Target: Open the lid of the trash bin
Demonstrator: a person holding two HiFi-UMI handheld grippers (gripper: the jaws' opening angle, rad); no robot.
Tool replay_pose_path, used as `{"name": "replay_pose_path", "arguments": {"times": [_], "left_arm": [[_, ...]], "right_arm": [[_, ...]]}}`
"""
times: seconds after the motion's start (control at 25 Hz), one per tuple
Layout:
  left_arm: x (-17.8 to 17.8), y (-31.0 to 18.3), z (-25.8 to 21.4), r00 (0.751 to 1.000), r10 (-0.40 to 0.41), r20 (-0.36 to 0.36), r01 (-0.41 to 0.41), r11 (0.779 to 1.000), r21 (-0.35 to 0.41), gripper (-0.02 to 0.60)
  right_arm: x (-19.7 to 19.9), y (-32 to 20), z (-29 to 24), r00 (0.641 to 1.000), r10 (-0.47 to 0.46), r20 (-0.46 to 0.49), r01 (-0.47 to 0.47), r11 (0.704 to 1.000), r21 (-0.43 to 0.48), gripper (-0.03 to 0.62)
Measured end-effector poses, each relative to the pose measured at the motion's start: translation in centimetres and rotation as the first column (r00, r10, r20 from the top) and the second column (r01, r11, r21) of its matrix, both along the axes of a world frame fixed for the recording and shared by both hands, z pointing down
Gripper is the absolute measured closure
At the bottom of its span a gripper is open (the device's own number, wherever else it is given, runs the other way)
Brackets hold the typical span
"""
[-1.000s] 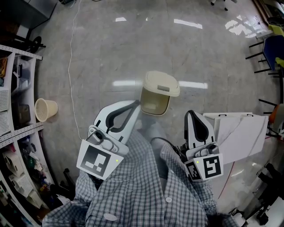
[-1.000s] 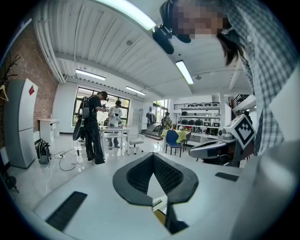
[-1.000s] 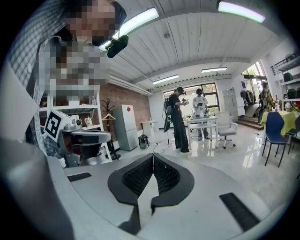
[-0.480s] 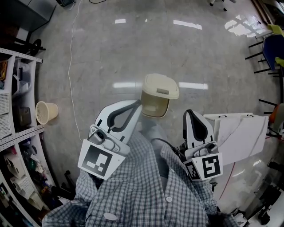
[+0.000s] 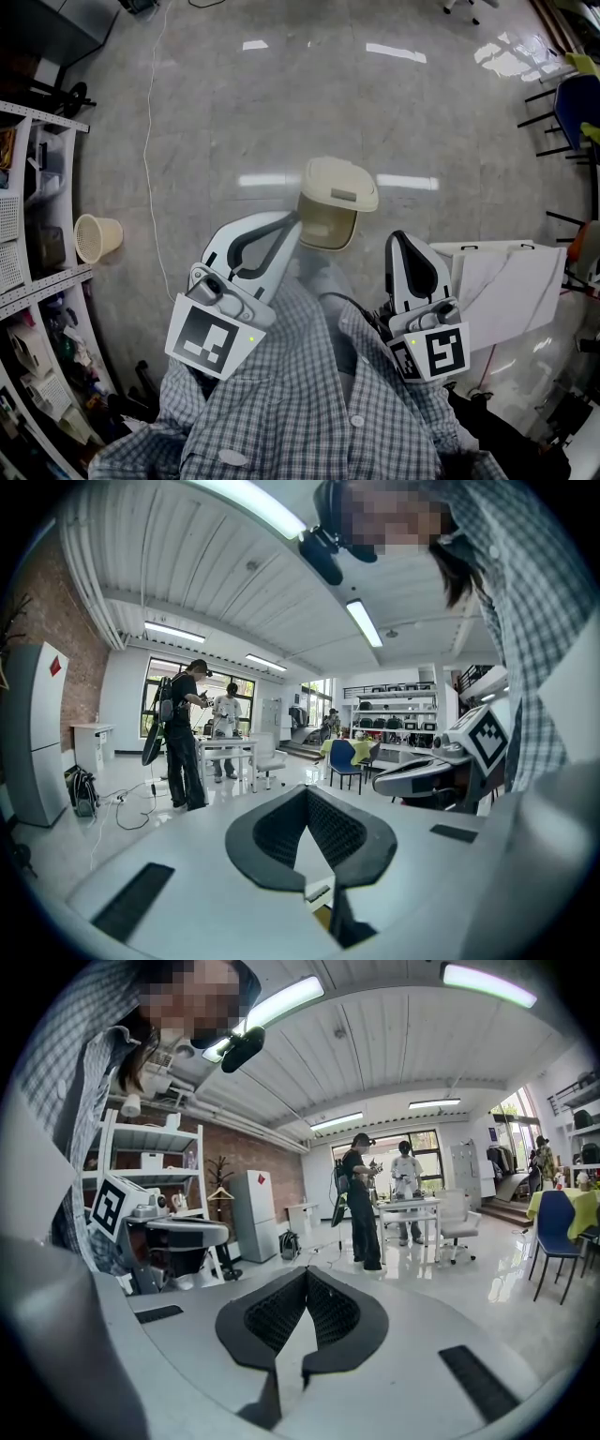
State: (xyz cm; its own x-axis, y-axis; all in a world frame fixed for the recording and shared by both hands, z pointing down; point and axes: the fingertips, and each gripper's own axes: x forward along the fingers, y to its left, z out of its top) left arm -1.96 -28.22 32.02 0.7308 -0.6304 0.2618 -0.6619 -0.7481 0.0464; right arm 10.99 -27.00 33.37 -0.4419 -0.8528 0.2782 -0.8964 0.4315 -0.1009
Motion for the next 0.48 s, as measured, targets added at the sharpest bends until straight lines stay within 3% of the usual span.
{"name": "replay_pose_path", "arguments": {"times": [0.48], "left_arm": [[0.21, -0.02, 0.13, 1.0, 0.008, -0.002, -0.008, 1.0, -0.003, 0.577]], "right_arm": [[-0.3, 0.13, 0.25, 1.0, -0.012, -0.02, 0.012, 1.0, -0.009, 0.577]]}}
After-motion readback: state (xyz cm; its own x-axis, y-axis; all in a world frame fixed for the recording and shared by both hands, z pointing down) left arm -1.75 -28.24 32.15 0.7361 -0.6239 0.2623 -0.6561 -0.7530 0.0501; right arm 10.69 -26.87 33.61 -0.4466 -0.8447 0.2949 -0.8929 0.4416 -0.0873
